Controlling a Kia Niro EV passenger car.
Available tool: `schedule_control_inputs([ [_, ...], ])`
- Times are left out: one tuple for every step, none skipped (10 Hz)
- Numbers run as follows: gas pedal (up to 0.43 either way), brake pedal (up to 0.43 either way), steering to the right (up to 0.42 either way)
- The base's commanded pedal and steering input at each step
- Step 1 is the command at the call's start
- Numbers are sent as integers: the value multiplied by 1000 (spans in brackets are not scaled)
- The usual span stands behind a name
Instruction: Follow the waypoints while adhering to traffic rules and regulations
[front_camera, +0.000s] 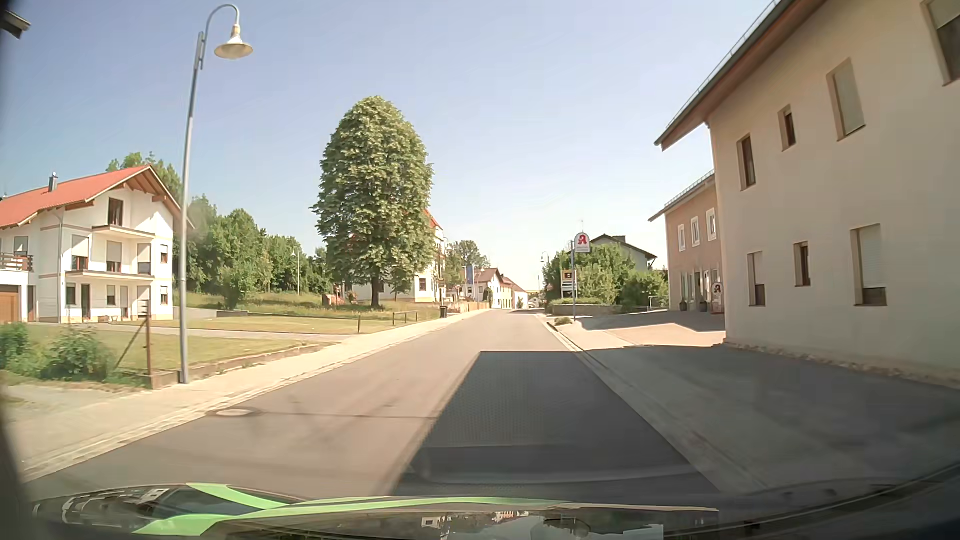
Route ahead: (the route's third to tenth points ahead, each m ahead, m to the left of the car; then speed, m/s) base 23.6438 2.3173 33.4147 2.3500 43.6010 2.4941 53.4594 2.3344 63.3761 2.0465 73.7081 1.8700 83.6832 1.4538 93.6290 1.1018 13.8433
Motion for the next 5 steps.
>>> schedule_control_inputs([
  [169, 0, 0],
  [169, 0, -1],
  [169, 0, -1],
  [169, 0, -1],
  [157, 0, -1],
])
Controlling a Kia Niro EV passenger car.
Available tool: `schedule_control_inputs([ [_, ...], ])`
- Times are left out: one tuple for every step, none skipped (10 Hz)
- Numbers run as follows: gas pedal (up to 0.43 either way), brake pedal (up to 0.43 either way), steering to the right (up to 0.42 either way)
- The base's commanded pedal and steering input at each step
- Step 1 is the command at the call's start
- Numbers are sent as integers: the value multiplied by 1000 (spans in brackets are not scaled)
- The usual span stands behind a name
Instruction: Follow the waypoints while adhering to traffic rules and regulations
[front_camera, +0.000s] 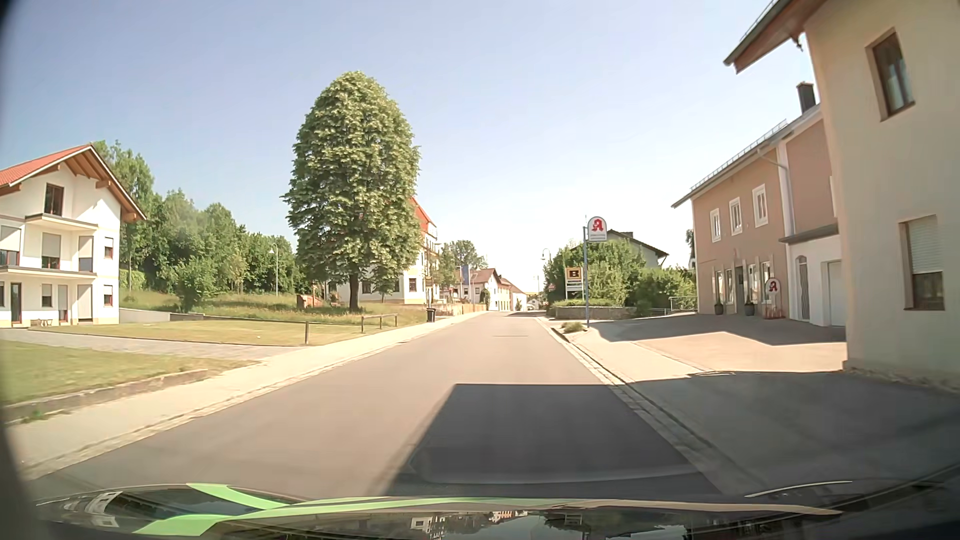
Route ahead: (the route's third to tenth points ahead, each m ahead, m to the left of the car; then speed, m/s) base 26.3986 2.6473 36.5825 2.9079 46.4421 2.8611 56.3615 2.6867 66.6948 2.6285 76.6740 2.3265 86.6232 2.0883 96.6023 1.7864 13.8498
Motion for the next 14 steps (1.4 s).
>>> schedule_control_inputs([
  [150, 0, -3],
  [150, 0, -7],
  [157, 0, -10],
  [169, 0, -10],
  [169, 0, -6],
  [169, 0, -5],
  [169, 0, -4],
  [169, 0, -5],
  [169, 0, -5],
  [169, 0, -5],
  [169, 0, -4],
  [169, 0, -5],
  [169, 0, -5],
  [169, 0, -5],
])
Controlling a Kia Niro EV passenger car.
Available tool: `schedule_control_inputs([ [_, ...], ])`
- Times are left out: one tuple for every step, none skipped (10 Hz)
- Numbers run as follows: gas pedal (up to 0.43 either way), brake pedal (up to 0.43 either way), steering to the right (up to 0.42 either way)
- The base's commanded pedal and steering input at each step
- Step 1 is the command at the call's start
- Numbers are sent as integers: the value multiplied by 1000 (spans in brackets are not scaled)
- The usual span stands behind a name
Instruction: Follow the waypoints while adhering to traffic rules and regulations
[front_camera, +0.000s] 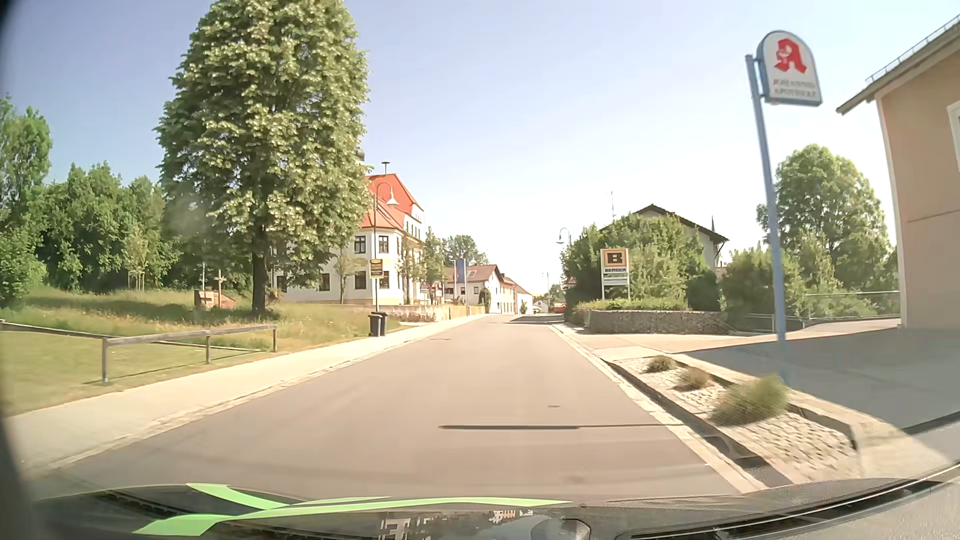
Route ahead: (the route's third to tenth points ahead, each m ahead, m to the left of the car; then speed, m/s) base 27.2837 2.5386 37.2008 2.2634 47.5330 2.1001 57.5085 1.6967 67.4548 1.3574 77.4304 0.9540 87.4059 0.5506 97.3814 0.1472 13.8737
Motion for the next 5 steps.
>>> schedule_control_inputs([
  [169, 0, -5],
  [157, 0, -4],
  [157, 0, -4],
  [157, 0, -4],
  [157, 0, -3],
])
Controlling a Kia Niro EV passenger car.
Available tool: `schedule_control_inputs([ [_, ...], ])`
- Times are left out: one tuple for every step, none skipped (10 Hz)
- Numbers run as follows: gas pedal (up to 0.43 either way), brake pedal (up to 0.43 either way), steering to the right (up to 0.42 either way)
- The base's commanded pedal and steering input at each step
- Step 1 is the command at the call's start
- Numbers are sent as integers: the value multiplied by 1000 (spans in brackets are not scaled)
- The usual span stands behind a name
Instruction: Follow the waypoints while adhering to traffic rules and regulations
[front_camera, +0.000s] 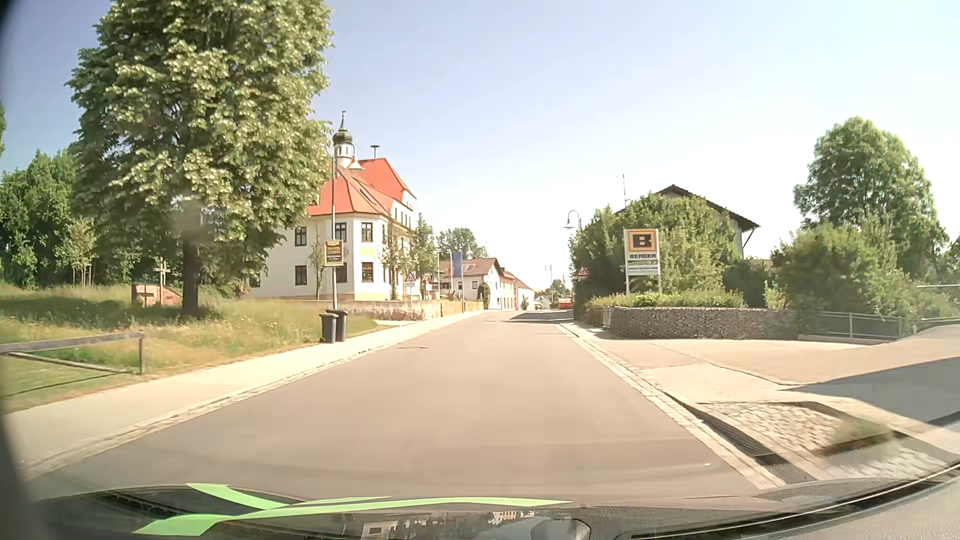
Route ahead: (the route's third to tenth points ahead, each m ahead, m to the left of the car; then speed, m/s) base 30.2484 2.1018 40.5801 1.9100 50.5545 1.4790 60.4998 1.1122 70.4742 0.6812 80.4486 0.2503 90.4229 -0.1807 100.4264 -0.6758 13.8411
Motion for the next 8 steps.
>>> schedule_control_inputs([
  [169, 0, -3],
  [169, 0, -3],
  [169, 0, -3],
  [169, 0, -1],
  [169, 0, 0],
  [169, 0, 2],
  [169, 0, 3],
  [169, 0, 3],
])
